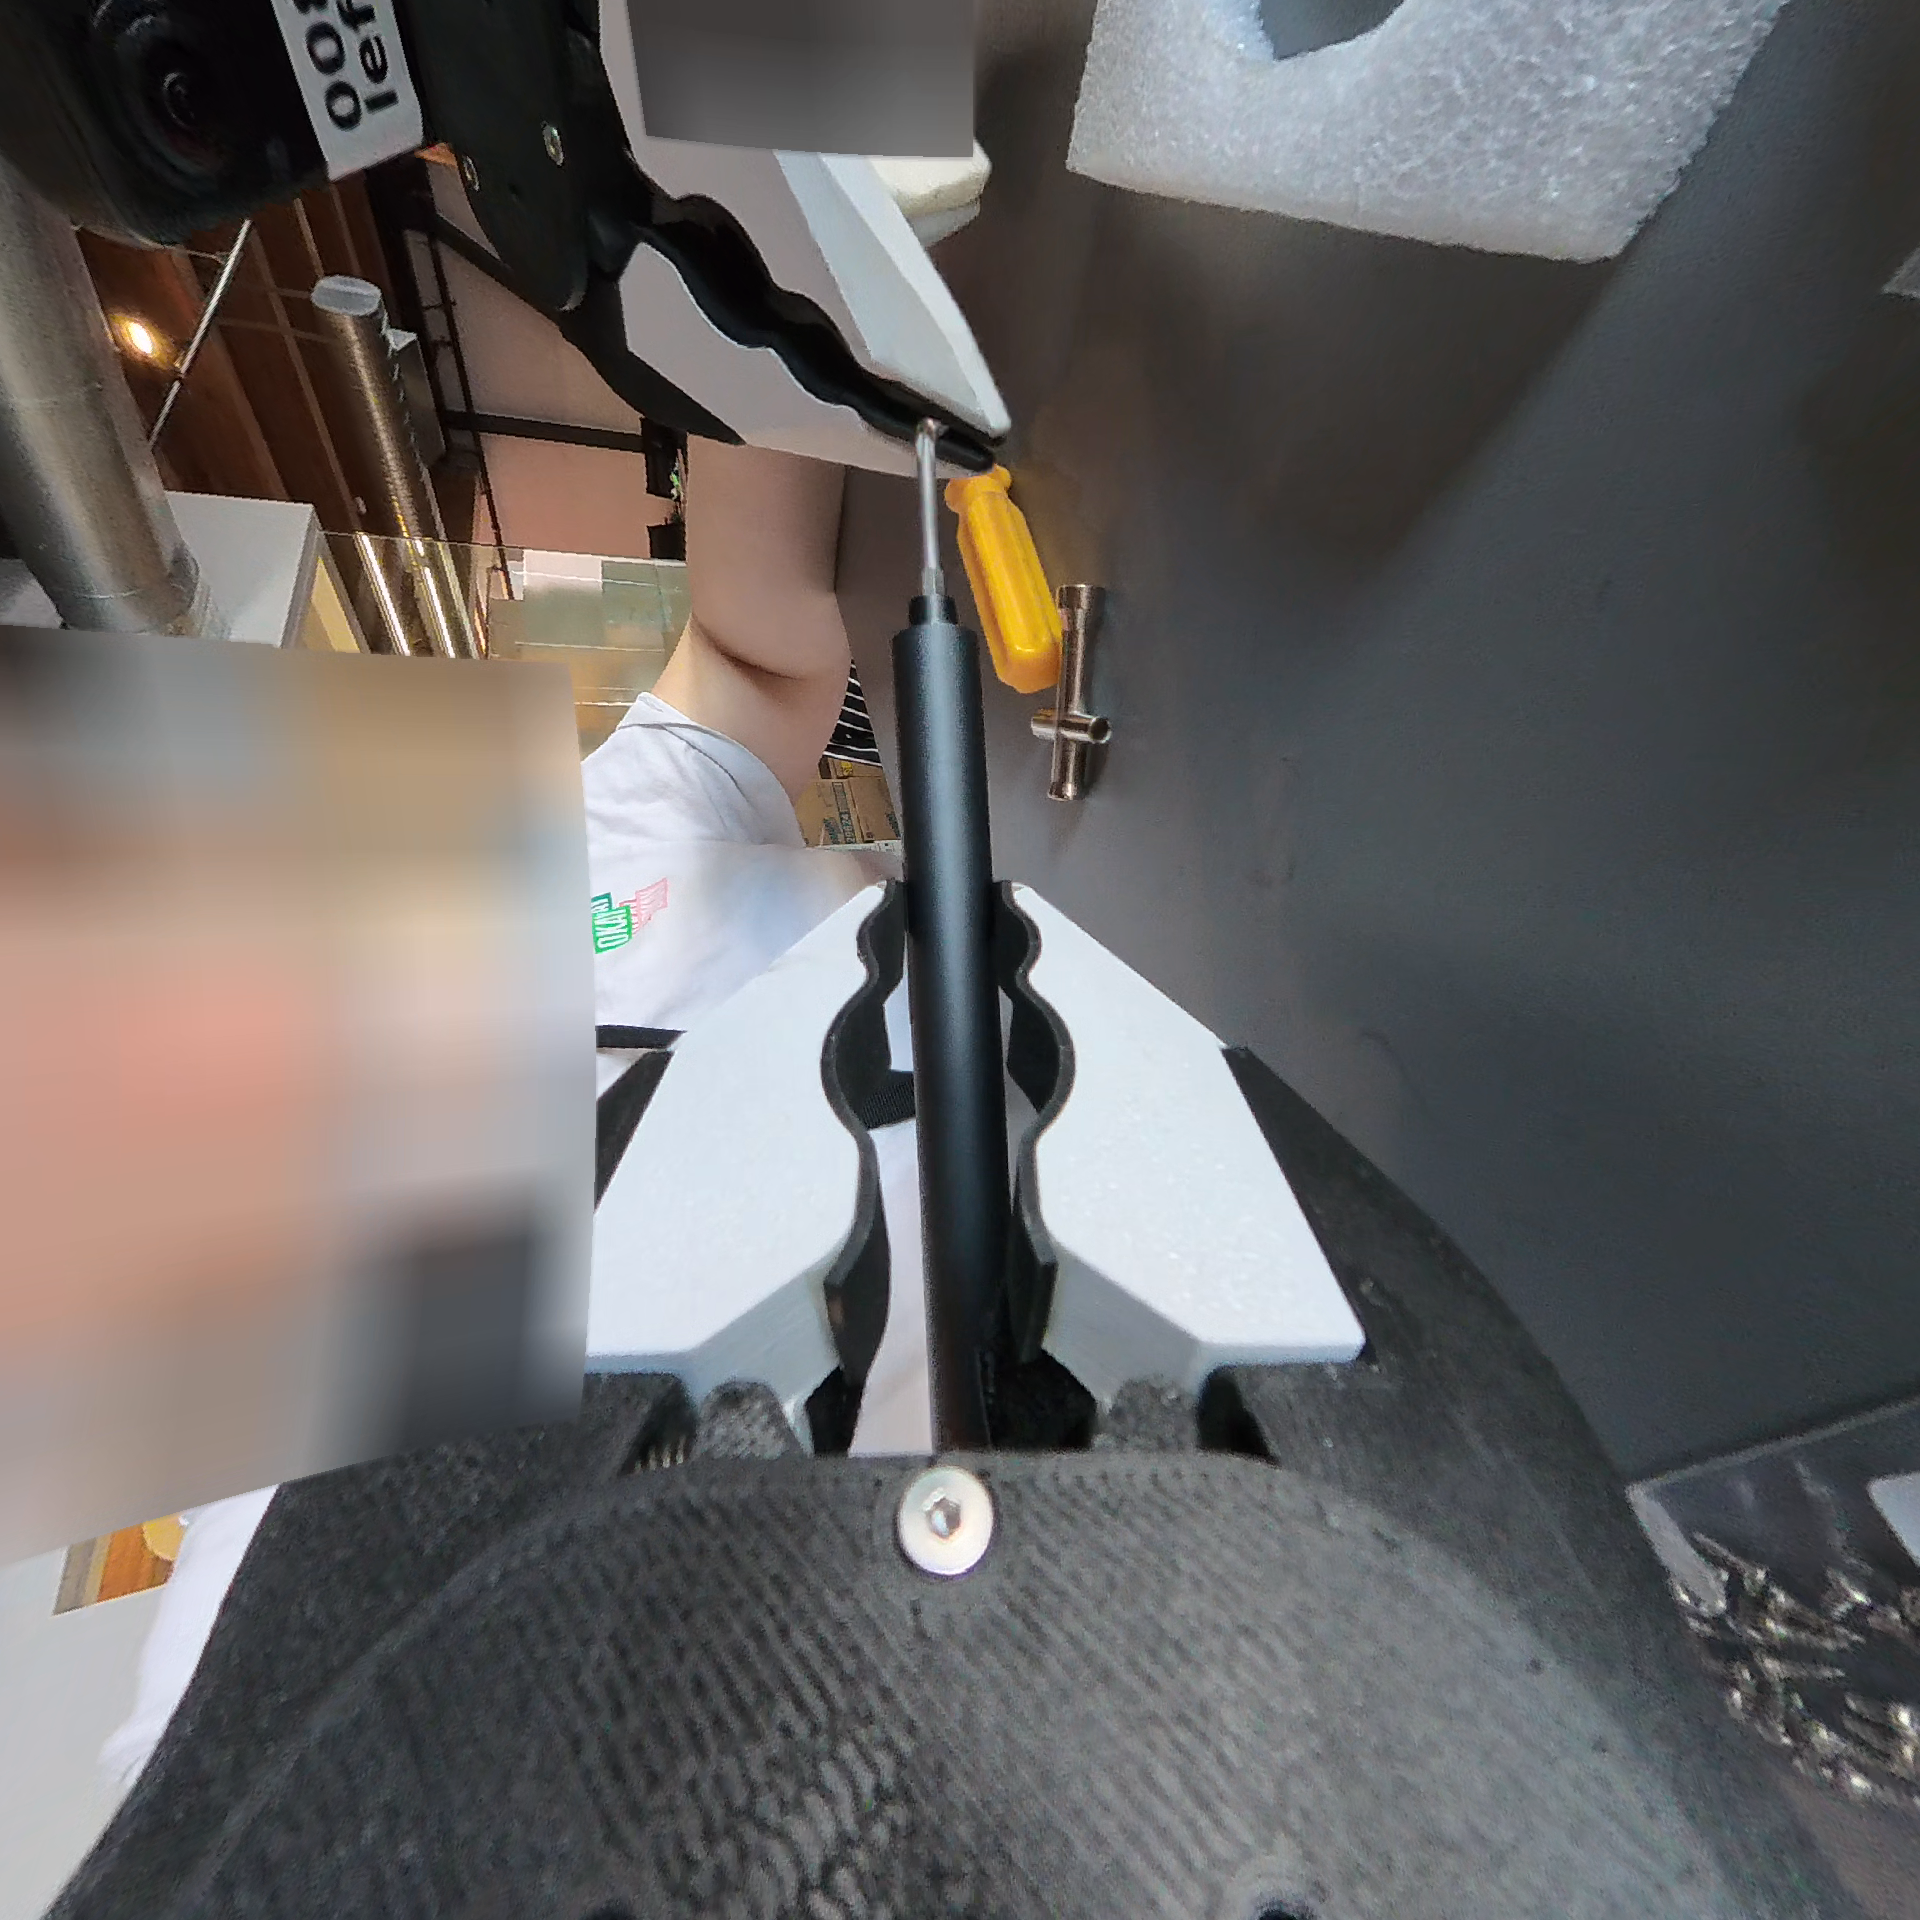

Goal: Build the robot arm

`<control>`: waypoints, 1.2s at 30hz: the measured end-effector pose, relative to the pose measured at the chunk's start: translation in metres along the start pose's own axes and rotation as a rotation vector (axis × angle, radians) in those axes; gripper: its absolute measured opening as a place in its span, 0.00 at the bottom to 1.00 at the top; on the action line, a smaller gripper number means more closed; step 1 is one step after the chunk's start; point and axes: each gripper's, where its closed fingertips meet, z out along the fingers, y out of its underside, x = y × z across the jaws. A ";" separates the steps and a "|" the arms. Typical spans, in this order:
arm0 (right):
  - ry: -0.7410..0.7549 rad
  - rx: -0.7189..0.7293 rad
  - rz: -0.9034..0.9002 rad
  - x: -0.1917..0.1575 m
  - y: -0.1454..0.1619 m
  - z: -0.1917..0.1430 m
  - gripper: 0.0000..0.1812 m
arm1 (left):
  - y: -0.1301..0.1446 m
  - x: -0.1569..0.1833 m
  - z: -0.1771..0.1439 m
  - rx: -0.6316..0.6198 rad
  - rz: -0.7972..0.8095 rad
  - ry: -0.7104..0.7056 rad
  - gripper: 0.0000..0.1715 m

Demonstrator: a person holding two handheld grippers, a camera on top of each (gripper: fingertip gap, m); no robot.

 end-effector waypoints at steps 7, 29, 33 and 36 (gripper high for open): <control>0.009 -0.039 0.024 0.004 0.007 0.004 0.08 | 0.011 0.006 0.006 -0.078 0.065 -0.001 0.00; 0.029 -0.070 0.033 0.009 0.015 0.006 0.09 | 0.013 0.015 0.011 -0.103 0.103 0.023 0.00; 0.034 -0.083 0.039 0.011 0.017 0.007 0.09 | 0.014 0.018 0.012 -0.113 0.114 0.031 0.00; 0.040 -0.096 0.048 0.012 0.019 0.007 0.09 | 0.017 0.021 0.014 -0.133 0.131 0.036 0.00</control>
